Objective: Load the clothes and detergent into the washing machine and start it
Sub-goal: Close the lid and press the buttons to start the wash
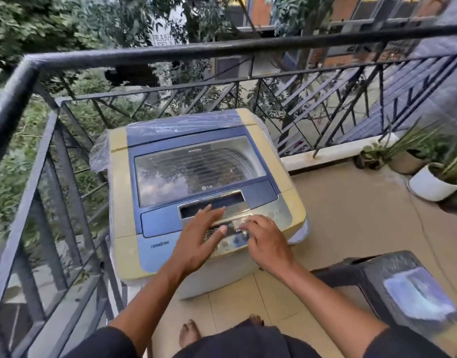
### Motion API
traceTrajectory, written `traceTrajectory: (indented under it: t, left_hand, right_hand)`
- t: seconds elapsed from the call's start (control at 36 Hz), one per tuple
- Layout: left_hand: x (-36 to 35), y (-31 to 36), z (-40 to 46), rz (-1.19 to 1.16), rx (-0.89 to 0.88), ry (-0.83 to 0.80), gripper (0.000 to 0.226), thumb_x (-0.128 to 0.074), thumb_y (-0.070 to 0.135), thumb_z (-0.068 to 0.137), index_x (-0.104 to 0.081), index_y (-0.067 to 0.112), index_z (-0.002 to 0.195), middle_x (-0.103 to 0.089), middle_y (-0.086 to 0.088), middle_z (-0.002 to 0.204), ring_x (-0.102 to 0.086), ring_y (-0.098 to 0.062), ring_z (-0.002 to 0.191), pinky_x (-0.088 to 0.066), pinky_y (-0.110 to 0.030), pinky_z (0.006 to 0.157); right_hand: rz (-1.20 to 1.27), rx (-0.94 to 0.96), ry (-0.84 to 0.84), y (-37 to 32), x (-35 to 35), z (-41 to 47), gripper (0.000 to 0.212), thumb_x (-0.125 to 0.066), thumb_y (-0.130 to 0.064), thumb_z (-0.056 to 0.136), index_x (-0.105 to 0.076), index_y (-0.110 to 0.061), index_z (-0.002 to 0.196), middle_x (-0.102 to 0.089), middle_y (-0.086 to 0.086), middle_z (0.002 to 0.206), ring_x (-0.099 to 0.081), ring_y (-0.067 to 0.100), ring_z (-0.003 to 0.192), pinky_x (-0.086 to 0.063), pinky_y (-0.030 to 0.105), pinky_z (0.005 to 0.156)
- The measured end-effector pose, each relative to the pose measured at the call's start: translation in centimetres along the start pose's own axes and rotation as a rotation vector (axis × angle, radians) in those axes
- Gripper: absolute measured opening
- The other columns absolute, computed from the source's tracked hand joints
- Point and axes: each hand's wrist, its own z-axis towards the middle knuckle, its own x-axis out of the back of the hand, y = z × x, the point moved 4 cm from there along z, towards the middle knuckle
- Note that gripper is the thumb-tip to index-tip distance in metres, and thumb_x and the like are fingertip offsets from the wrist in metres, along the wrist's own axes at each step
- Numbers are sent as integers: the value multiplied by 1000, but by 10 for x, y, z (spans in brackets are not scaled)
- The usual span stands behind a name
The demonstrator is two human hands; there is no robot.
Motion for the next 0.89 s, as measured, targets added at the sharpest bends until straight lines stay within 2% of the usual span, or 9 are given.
traceTrajectory:
  t: [0.11, 0.19, 0.36, 0.42, 0.5, 0.58, 0.69, 0.81, 0.89]
  left_hand:
    - [5, 12, 14, -275, 43, -36, 50, -43, 55, 104, -63, 31, 143, -65, 15, 142, -55, 0, 136, -47, -39, 116]
    - [3, 20, 23, -395, 82, -49, 52, -39, 53, 106, -68, 24, 138, -74, 9, 129, -66, -8, 125, -54, -40, 108]
    - [-10, 20, 29, -541, 150, -131, 56, -36, 49, 108, -70, 12, 133, -76, -2, 126, -69, -18, 124, -50, -48, 113]
    - [-10, 18, 28, -557, 164, -148, 59, -33, 50, 108, -70, 12, 133, -75, -2, 128, -68, -18, 126, -49, -48, 114]
    - [-8, 18, 31, -555, 149, -164, 72, -32, 66, 104, -69, 14, 135, -75, -1, 129, -68, -20, 126, -48, -50, 115]
    - [-6, 18, 33, -524, 134, -166, 82, -31, 78, 98, -68, 17, 137, -75, 1, 128, -68, -18, 126, -46, -53, 115]
    - [-5, 19, 31, -527, 141, -171, 83, -30, 79, 98, -68, 17, 138, -75, 2, 128, -68, -16, 126, -45, -53, 117]
    - [-6, 20, 31, -567, 154, -173, 85, -32, 82, 96, -69, 17, 136, -76, 0, 128, -67, -18, 127, -45, -54, 117]
    - [-5, 21, 30, -588, 161, -154, 88, -33, 84, 93, -70, 15, 134, -76, -1, 126, -68, -18, 126, -46, -52, 116]
  right_hand:
    - [-50, -138, -11, 19, 6, -18, 41, -52, -9, 95, -62, -23, 132, -52, -3, 113, -59, 17, 85, -57, 36, 67]
    - [-61, -248, -45, 32, 7, -29, 48, -51, -21, 99, -44, -35, 144, -51, -4, 120, -61, 17, 85, -57, 38, 68]
    - [-136, -307, -113, 43, 10, -30, 75, -50, -29, 100, -6, -42, 160, -52, -3, 116, -61, 20, 83, -59, 44, 67]
    - [-168, -313, -112, 41, 13, -26, 77, -49, -28, 100, -4, -41, 161, -53, -3, 111, -59, 19, 80, -57, 42, 67]
    - [-206, -342, -126, 38, 16, -20, 77, -50, -30, 99, -8, -36, 163, -61, -1, 104, -58, 18, 78, -54, 36, 66]
    - [-280, -362, -164, 38, 14, -23, 75, -47, -34, 100, -6, -30, 163, -60, 0, 80, -55, 18, 66, -52, 35, 62]
    - [-271, -357, -193, 42, 5, -30, 86, -48, -37, 99, 9, -30, 163, -57, -1, 74, -55, 17, 61, -56, 37, 60]
    - [-192, -349, -213, 46, 1, -38, 106, -56, -27, 93, 28, -40, 157, -58, 1, 67, -57, 19, 55, -58, 41, 57]
    - [-128, -347, -235, 48, -2, -42, 119, -63, -21, 88, 33, -47, 152, -59, 4, 64, -59, 22, 54, -59, 43, 54]
